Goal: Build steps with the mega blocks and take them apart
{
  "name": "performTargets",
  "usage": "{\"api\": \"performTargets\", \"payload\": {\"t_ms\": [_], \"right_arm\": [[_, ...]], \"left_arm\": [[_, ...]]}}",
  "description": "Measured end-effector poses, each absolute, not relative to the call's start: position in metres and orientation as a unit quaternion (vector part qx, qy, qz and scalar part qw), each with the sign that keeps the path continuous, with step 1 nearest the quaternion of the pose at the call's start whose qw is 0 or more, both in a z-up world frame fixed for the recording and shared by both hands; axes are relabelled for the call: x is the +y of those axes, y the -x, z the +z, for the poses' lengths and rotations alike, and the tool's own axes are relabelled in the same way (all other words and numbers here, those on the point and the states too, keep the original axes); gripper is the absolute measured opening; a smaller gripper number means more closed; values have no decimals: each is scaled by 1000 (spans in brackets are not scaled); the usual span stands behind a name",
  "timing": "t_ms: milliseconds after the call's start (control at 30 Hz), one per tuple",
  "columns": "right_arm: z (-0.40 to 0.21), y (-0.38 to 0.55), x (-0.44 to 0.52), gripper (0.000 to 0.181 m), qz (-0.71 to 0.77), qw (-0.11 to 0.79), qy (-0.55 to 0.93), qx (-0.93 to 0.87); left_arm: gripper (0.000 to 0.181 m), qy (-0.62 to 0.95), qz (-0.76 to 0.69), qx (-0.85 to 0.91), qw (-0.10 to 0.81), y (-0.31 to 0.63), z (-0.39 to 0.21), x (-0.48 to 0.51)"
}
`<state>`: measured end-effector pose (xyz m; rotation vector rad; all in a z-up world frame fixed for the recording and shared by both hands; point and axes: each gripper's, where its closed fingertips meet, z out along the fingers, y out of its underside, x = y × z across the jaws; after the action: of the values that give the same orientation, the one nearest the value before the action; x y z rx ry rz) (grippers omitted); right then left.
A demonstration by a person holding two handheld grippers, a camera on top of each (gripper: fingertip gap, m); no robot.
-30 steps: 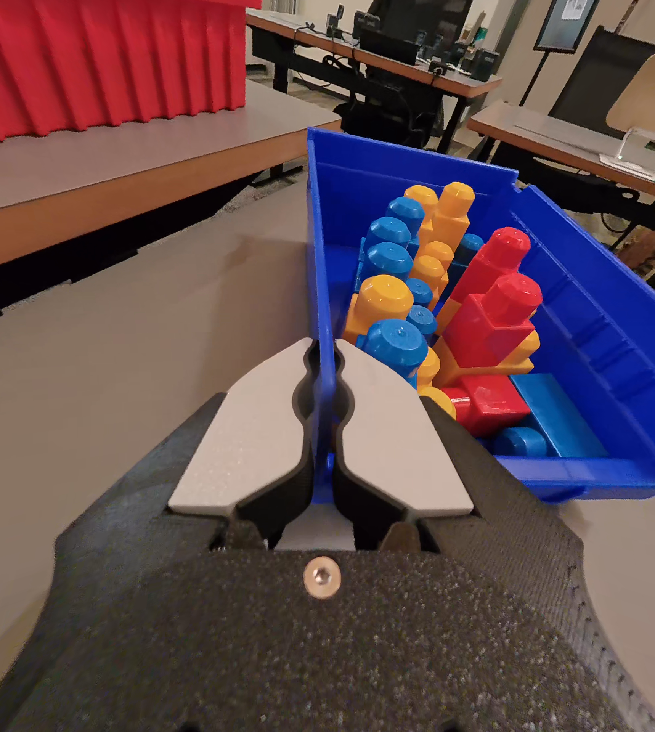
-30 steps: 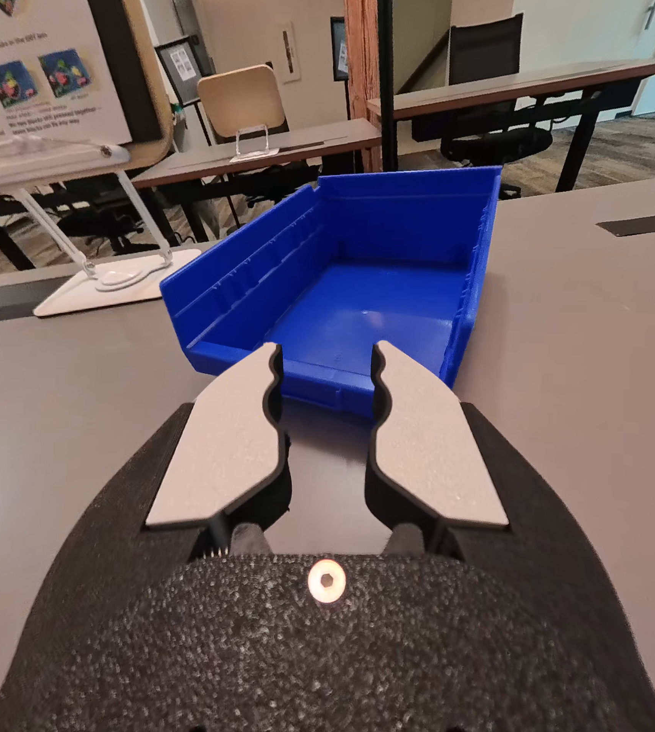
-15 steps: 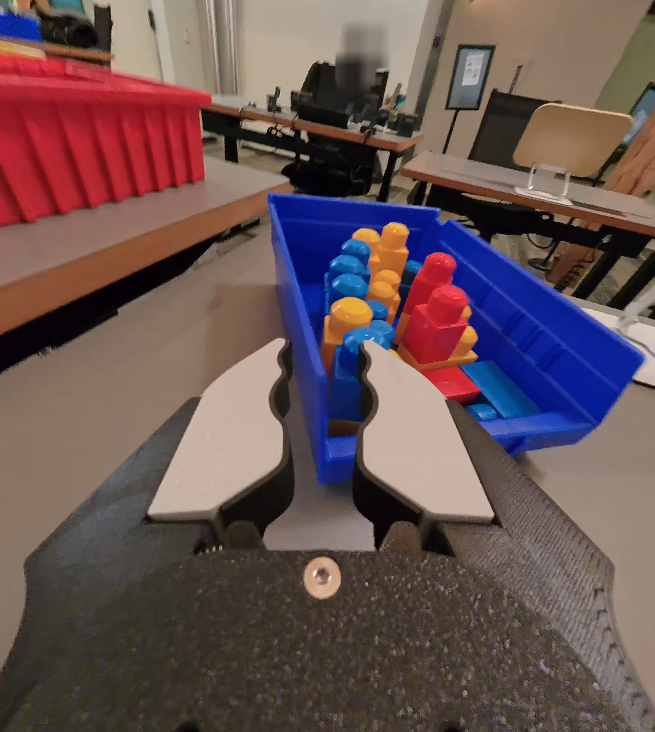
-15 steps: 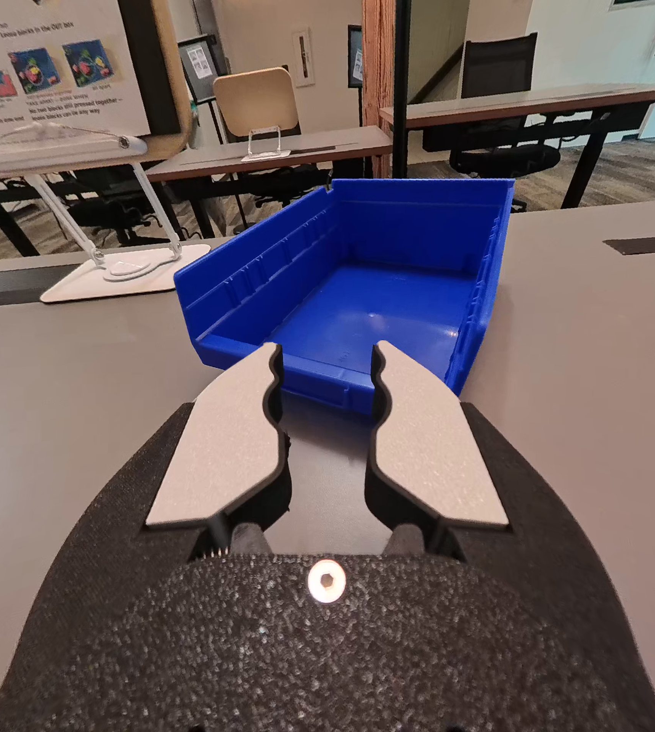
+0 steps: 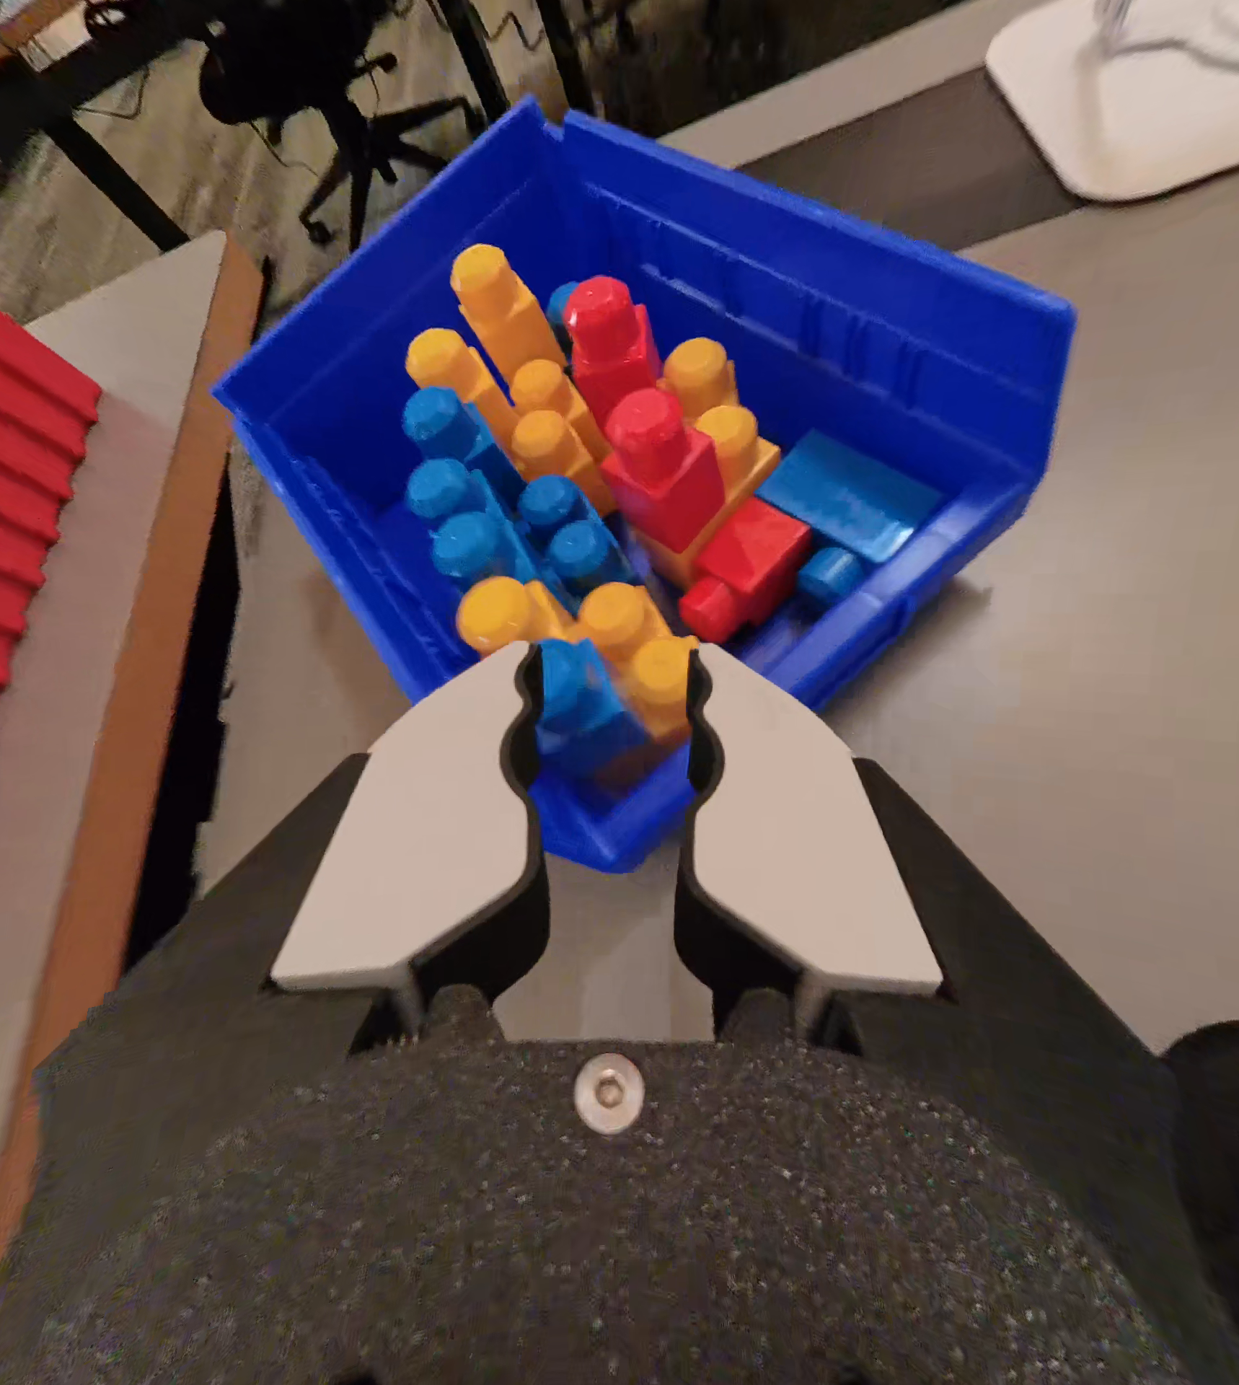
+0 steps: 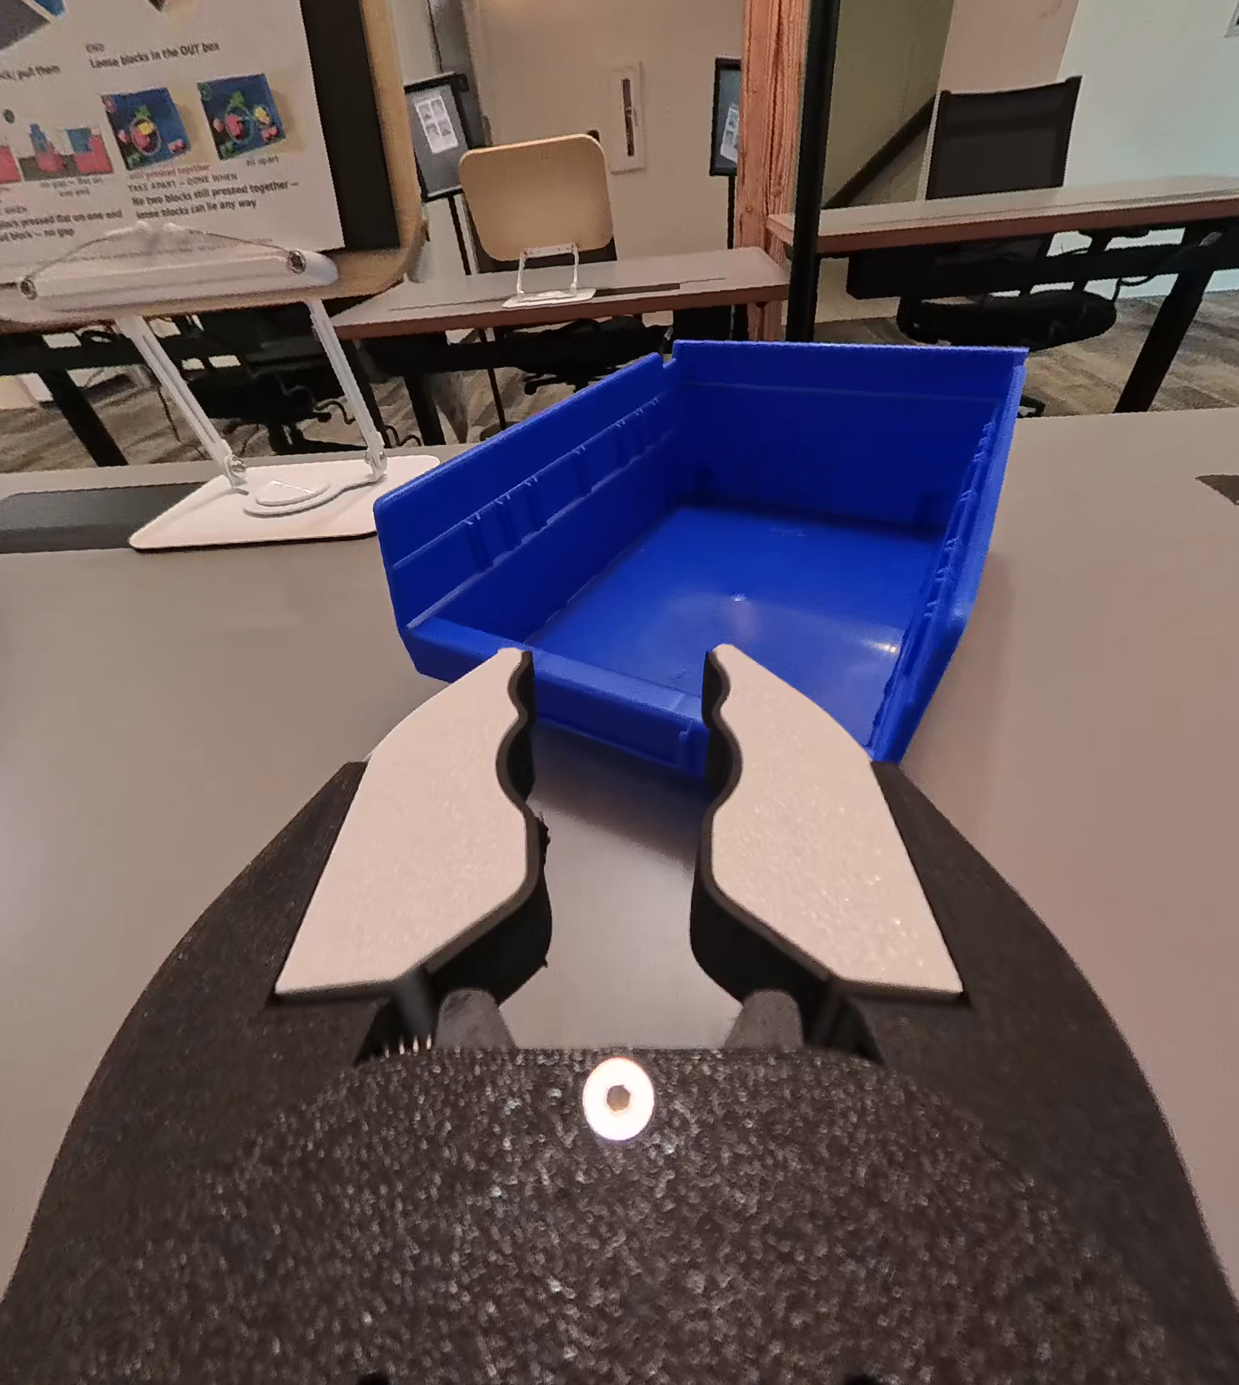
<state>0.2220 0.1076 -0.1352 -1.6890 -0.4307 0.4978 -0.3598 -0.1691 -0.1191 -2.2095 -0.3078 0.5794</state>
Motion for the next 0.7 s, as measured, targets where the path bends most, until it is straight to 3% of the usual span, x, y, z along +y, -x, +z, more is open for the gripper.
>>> {"api": "performTargets", "payload": {"t_ms": [233,700], "right_arm": [[-137,-220,108,43,212,614,735,-195],[-139,-216,107,43,214,608,736,-205]], "left_arm": [[43,956,172,-73,225,396,-126,-174],[39,943,179,-165,226,405,-162,-172]]}}
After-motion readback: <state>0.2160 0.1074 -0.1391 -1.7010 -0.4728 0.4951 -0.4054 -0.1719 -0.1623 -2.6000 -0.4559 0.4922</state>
